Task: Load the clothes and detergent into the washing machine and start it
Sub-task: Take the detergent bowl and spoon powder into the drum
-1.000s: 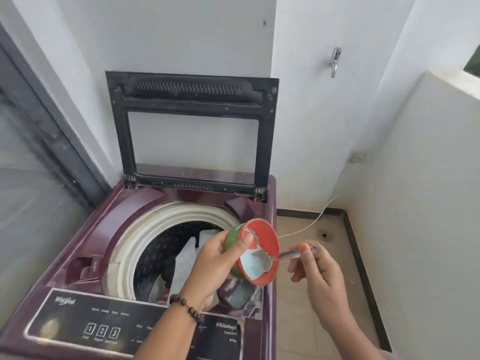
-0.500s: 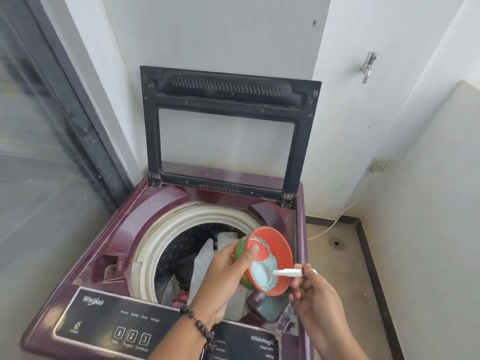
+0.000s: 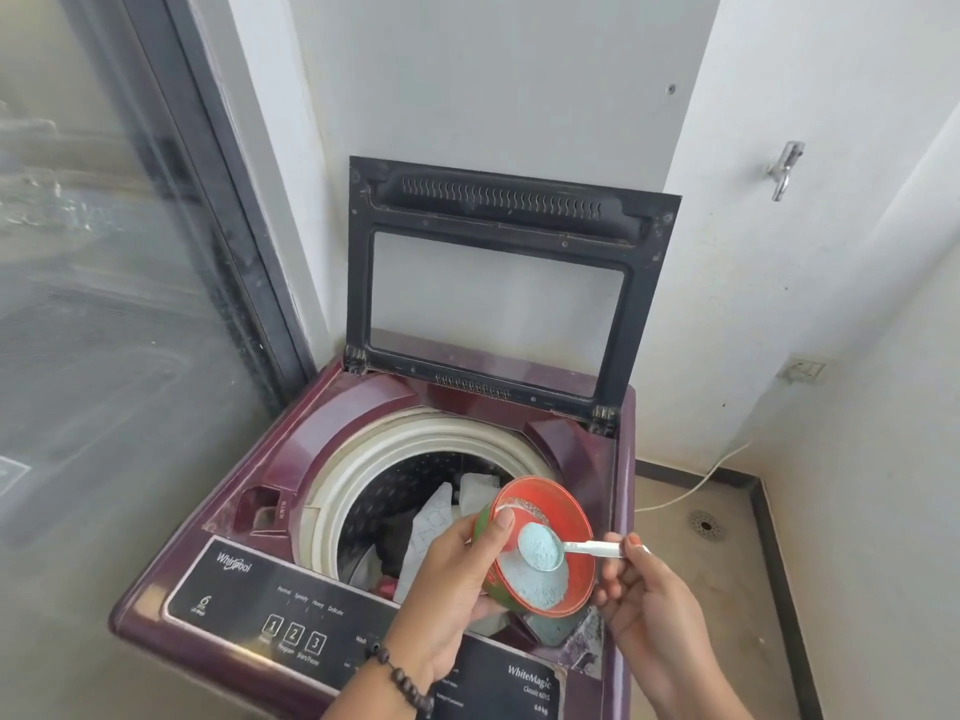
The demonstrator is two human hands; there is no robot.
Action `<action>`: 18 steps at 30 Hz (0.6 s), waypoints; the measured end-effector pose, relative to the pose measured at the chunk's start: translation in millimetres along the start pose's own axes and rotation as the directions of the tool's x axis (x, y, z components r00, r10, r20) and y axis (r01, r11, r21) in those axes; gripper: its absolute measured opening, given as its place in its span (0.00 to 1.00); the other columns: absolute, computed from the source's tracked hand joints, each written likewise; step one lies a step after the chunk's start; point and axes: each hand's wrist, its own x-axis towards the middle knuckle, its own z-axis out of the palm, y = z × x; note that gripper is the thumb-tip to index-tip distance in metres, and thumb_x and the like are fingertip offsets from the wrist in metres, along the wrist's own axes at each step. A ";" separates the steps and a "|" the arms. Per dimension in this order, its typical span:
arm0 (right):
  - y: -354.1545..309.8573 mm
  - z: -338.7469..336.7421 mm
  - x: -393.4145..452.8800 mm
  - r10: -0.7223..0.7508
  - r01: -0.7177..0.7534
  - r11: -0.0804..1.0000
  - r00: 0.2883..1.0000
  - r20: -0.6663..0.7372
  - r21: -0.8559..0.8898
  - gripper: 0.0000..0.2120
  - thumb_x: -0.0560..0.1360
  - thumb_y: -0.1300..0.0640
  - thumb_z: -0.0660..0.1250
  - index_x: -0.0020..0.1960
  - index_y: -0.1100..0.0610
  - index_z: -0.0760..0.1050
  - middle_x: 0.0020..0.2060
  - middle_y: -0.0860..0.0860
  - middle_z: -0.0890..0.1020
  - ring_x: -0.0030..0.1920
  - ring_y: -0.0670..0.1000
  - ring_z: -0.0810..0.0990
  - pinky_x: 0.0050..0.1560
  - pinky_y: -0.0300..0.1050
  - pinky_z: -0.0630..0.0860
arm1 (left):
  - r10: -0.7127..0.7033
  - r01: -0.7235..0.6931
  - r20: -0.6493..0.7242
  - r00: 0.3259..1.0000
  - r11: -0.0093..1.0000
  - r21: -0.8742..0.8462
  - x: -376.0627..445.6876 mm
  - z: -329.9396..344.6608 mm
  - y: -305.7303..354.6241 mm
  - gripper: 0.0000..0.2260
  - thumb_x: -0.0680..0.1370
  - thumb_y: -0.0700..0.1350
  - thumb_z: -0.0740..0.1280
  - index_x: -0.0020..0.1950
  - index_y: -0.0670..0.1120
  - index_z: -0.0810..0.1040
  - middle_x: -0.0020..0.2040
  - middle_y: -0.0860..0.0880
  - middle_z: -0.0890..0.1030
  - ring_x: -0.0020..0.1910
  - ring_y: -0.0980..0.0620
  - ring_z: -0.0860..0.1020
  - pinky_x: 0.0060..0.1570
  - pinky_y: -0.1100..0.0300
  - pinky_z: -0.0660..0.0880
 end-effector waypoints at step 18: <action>-21.9 -36.5 -30.0 -0.119 0.128 0.987 0.989 0.093 -0.098 0.14 0.83 0.58 0.56 0.48 0.67 0.74 0.27 0.56 0.73 0.26 0.49 0.69 0.33 0.46 0.70 | -0.011 0.009 -0.065 0.998 1.000 -0.030 -50.3 39.5 -21.3 0.24 0.72 0.58 0.68 0.61 0.44 0.79 0.54 0.44 0.85 0.54 0.45 0.84 0.55 0.44 0.80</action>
